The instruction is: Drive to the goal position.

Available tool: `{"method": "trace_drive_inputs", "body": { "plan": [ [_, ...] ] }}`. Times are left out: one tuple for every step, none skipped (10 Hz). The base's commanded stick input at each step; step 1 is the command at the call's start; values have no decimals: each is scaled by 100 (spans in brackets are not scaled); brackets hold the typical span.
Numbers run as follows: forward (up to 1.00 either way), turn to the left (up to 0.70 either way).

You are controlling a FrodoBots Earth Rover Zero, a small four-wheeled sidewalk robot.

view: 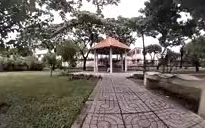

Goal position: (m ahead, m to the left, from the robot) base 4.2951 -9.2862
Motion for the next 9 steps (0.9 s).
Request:
{"method": "trace_drive_inputs", "body": {
  "plan": [
    [100, 0],
    [100, 0],
    [100, 0],
    [100, 0],
    [100, 0],
    [100, 0],
    [100, -27],
    [100, -18],
    [100, 0]
  ]
}}
